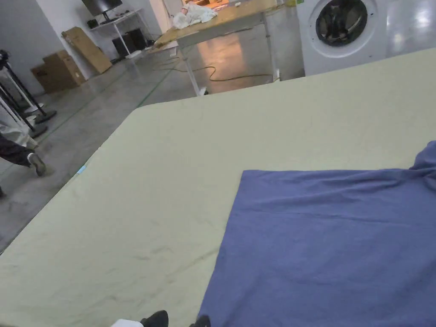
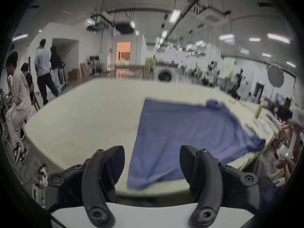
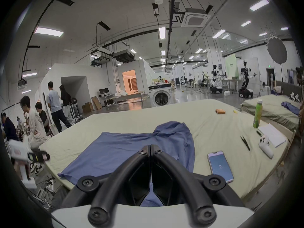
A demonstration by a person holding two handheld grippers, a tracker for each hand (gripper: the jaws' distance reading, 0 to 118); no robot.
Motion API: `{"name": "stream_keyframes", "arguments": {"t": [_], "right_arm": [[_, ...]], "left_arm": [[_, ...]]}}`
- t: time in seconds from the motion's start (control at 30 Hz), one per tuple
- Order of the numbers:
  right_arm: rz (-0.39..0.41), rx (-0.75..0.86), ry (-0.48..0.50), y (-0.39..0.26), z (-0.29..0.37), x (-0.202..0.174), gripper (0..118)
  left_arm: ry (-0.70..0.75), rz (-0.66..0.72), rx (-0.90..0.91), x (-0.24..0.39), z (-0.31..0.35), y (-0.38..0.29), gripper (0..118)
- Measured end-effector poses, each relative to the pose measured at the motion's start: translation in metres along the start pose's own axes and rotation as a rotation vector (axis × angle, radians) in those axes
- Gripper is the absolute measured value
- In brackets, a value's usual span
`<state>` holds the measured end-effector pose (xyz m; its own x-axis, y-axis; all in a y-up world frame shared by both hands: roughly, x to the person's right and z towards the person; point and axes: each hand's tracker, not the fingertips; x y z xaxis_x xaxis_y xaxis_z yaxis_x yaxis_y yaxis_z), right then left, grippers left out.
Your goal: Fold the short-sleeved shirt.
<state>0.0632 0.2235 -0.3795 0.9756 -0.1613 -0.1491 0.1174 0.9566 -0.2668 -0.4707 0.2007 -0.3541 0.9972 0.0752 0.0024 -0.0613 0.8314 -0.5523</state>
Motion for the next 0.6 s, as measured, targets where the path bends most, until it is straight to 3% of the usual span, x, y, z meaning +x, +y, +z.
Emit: {"name": "stream_keyframes", "arguments": {"t": [0.23, 0.37, 0.47, 0.57, 0.6], "right_arm": [[-0.022, -0.041, -0.039, -0.008, 0.004, 0.011, 0], [-0.05, -0.059, -0.094, -0.014, 0.012, 0.021, 0], [-0.062, -0.07, -0.131, -0.018, 0.02, 0.03, 0], [-0.079, -0.091, -0.179, -0.024, 0.024, 0.038, 0], [-0.084, -0.098, -0.192, -0.026, 0.025, 0.041, 0]], "left_arm": [[0.001, 0.069, -0.152, -0.027, -0.056, -0.037, 71], [-0.028, 0.085, -0.18, -0.033, -0.071, -0.036, 53], [-0.03, 0.054, -0.195, -0.028, -0.075, -0.035, 48], [-0.027, 0.049, -0.214, -0.027, -0.079, -0.03, 25], [-0.046, 0.06, -0.219, -0.027, -0.079, -0.029, 8]]}}
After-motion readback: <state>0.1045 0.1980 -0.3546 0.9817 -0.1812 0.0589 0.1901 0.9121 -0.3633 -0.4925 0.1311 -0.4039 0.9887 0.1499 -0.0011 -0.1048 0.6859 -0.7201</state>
